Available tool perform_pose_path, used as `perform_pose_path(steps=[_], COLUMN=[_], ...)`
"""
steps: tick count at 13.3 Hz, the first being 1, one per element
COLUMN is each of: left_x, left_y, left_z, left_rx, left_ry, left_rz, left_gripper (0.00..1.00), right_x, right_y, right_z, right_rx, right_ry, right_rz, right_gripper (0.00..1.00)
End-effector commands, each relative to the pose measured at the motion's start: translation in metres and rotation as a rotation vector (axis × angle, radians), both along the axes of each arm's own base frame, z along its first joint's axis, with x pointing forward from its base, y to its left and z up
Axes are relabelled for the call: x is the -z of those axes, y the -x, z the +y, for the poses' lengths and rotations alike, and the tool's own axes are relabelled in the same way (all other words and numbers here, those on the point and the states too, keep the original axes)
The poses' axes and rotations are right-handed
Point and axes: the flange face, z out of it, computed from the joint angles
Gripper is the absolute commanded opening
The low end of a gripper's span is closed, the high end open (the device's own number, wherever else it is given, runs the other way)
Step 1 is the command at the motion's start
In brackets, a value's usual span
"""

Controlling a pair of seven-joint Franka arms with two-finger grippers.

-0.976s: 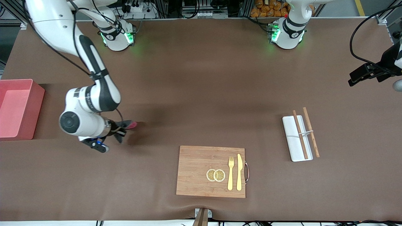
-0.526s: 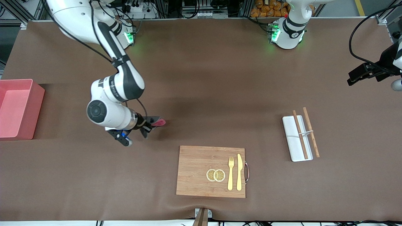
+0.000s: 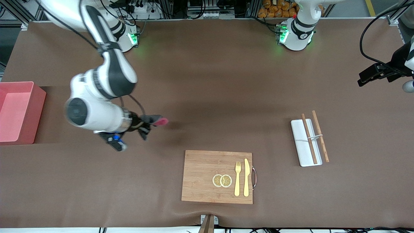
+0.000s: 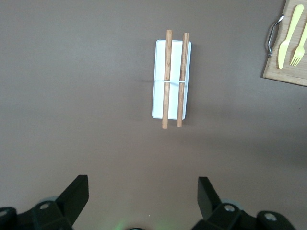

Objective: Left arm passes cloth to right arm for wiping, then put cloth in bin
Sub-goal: 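Carry the cloth over the pink bin and open the right gripper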

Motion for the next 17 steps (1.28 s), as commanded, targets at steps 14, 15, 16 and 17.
perform_pose_path(steps=[14,15,16,17], left_x=[-0.002,-0.002,-0.002,-0.002], left_y=[0.009,0.009,0.009,0.009], left_z=[-0.020,-0.019,-0.019,-0.019], left_rx=[0.030,0.028,0.028,0.028], left_ry=[0.013,0.013,0.013,0.013], left_rz=[0.009,0.009,0.009,0.009], left_gripper=[1.00,1.00,1.00,1.00], right_x=[-0.058,-0.060,-0.058,-0.050], right_y=[0.062,0.072,0.081,0.092], right_z=[-0.539,-0.558,-0.581,-0.608], right_rx=[-0.706,-0.747,-0.773,-0.790], right_ry=[0.044,0.065,0.091,0.109], right_rz=[-0.206,-0.190,-0.193,-0.208], right_gripper=[0.00,0.00,0.00,0.00])
